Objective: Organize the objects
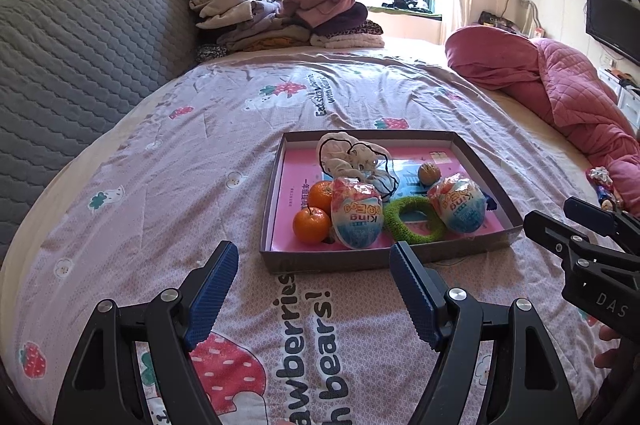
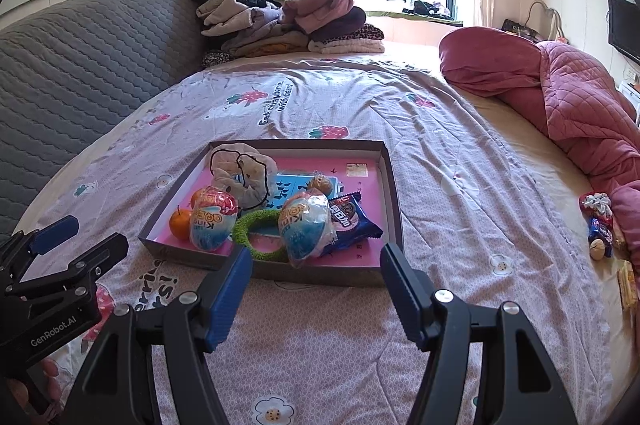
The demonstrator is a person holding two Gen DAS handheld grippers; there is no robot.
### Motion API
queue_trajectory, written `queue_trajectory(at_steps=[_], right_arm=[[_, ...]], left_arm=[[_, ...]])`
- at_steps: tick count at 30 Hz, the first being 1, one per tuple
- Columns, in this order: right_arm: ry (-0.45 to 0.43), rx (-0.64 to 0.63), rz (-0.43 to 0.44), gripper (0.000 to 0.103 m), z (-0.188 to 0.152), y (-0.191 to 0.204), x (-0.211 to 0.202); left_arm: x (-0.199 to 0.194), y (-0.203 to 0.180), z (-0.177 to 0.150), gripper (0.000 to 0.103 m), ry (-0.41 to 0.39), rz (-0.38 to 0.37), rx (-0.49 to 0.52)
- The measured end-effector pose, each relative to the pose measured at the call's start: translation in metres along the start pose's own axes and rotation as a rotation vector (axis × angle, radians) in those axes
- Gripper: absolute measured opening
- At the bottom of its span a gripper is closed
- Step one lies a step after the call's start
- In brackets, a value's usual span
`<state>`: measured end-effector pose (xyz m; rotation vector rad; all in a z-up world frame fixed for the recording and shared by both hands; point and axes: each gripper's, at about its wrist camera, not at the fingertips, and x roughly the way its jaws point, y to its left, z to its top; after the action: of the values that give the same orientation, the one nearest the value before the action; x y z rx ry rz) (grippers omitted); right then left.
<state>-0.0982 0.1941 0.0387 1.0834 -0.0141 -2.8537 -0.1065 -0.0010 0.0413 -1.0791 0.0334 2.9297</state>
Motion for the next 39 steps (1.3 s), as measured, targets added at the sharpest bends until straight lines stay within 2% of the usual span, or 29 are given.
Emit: queue_trajectory(at_steps=[16, 26, 39], right_arm=[[0.019, 0.02, -0.002, 0.066, -0.027, -0.01, 0.004], [0.032, 0.018, -0.006, 0.066, -0.036, -0.011, 0.011], [0.024, 0.021, -0.009, 0.066, -0.046, -0.016, 0.016]], left_arm=[[0.007, 0.002, -0.023, 0.079, 0.013, -0.009, -0.003], [0.019, 0.004, -0.033, 0.079, 0.037, 0.003, 0.001], [0.02, 0.005, -0.04, 0.079, 0.026, 0.013, 0.001]])
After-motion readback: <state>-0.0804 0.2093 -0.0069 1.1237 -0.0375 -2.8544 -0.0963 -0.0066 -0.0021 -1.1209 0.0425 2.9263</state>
